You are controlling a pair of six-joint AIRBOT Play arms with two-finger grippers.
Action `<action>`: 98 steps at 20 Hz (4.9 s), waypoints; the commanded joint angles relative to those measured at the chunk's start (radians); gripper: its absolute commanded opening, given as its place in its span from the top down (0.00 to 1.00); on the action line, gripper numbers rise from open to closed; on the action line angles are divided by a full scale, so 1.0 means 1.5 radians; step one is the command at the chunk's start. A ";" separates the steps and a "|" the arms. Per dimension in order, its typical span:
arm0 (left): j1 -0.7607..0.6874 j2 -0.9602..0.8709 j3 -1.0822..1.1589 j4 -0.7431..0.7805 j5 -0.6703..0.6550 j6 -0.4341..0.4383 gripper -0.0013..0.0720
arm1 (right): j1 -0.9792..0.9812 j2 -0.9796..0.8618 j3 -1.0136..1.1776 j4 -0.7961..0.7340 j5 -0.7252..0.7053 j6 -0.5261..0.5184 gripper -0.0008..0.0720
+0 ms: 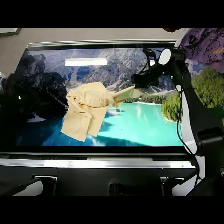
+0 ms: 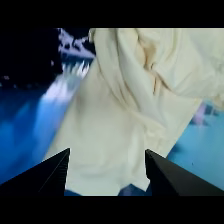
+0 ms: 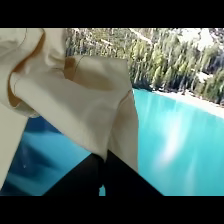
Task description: Fold the clothes and pants, and hang the long-sleeved shirts on hangers.
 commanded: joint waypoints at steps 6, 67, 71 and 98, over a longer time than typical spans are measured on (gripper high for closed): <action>-0.071 0.186 -0.468 -0.222 0.149 0.101 0.24 | 0.001 0.007 0.001 0.001 0.046 0.003 0.95; -0.050 -0.242 0.117 0.104 0.214 -0.053 0.96 | 0.001 -0.038 0.000 -0.150 -0.022 0.130 0.95; -0.048 -0.289 0.121 0.100 0.218 -0.053 0.96 | 0.001 -0.067 0.000 -0.150 -0.026 0.129 0.95; -0.151 -0.262 -0.110 -0.247 0.221 0.163 0.32 | 0.001 -0.042 0.001 -0.143 0.022 0.128 0.95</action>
